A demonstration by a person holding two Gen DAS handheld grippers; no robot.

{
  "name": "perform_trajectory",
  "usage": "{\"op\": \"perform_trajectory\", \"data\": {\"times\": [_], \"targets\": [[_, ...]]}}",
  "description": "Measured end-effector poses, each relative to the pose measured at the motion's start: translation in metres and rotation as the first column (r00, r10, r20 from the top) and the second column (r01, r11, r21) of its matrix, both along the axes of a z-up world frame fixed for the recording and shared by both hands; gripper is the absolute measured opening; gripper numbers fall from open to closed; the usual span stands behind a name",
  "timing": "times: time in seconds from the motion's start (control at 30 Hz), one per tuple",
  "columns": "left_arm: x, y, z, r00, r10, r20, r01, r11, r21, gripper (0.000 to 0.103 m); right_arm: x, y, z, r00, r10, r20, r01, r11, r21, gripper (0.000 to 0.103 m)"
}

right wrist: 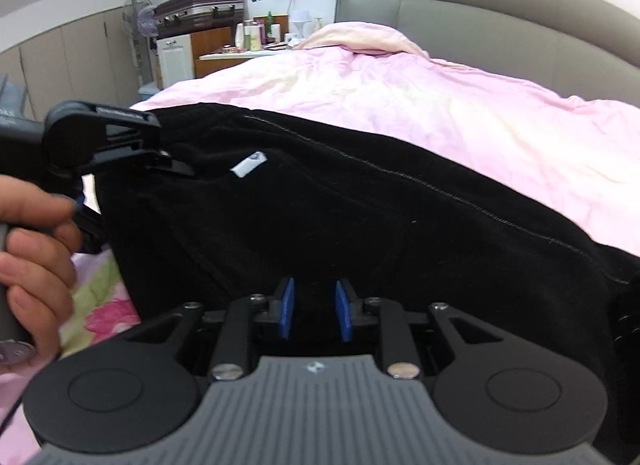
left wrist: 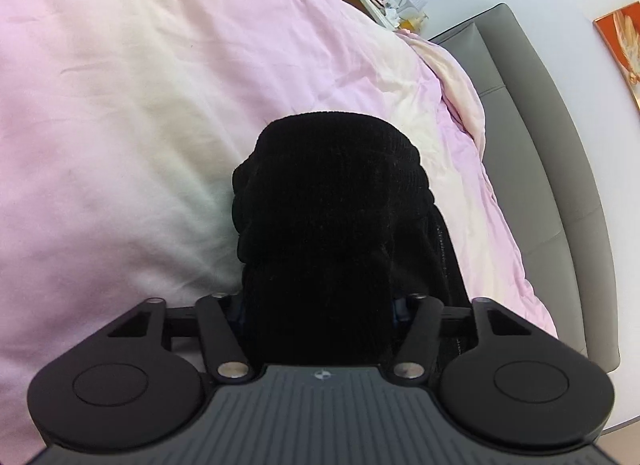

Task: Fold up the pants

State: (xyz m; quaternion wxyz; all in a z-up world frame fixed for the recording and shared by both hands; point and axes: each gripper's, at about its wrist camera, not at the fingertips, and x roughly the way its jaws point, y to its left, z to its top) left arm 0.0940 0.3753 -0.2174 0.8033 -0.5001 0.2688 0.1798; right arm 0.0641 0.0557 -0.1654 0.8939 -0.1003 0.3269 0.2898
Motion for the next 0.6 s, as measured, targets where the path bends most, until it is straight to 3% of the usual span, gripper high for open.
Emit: {"op": "perform_trajectory", "data": {"times": [0.13, 0.2, 0.23, 0.3, 0.33, 0.4, 0.47, 0.53, 0.6], "targets": [[0.002, -0.018, 0.019, 0.999, -0.047, 0.003, 0.046, 0.993, 0.107, 0.044, 0.001, 0.018, -0.021, 0.999, 0.027, -0.037, -0.033, 0.988, -0.151, 0.022], [0.004, -0.035, 0.034, 0.996, -0.093, 0.003, 0.09, 0.974, 0.206, 0.044, -0.002, 0.025, -0.029, 0.999, 0.051, -0.005, -0.051, 0.978, -0.201, 0.022], [0.006, -0.045, 0.042, 0.993, -0.115, -0.001, 0.111, 0.958, 0.263, 0.044, 0.001, 0.023, -0.029, 0.999, 0.043, -0.015, -0.045, 0.982, -0.182, 0.022], [0.009, -0.063, 0.059, 0.99, -0.14, -0.01, 0.134, 0.922, 0.363, 0.044, 0.011, 0.004, -0.022, 0.997, -0.002, -0.079, -0.001, 0.999, -0.034, 0.024], [0.009, -0.069, 0.066, 0.988, -0.152, -0.005, 0.142, 0.91, 0.389, 0.044, 0.017, -0.016, -0.017, 0.989, -0.028, -0.144, 0.042, 0.994, 0.098, 0.024], [0.01, -0.082, 0.078, 0.984, -0.18, -0.001, 0.161, 0.882, 0.444, 0.044, 0.019, -0.051, -0.011, 0.973, -0.084, -0.216, 0.14, 0.955, 0.263, 0.031], [0.011, -0.099, 0.088, 0.978, -0.21, -0.004, 0.183, 0.84, 0.511, 0.044, 0.013, -0.08, -0.005, 0.967, -0.14, -0.211, 0.202, 0.929, 0.311, 0.033], [0.013, -0.121, 0.096, 0.969, -0.248, -0.019, 0.211, 0.78, 0.589, 0.044, 0.008, -0.107, -0.001, 0.964, -0.168, -0.205, 0.232, 0.91, 0.344, 0.033], [0.016, -0.147, 0.103, 0.951, -0.305, -0.042, 0.251, 0.689, 0.68, 0.044, 0.004, -0.13, 0.003, 0.959, -0.196, -0.203, 0.26, 0.895, 0.363, 0.033]]}}
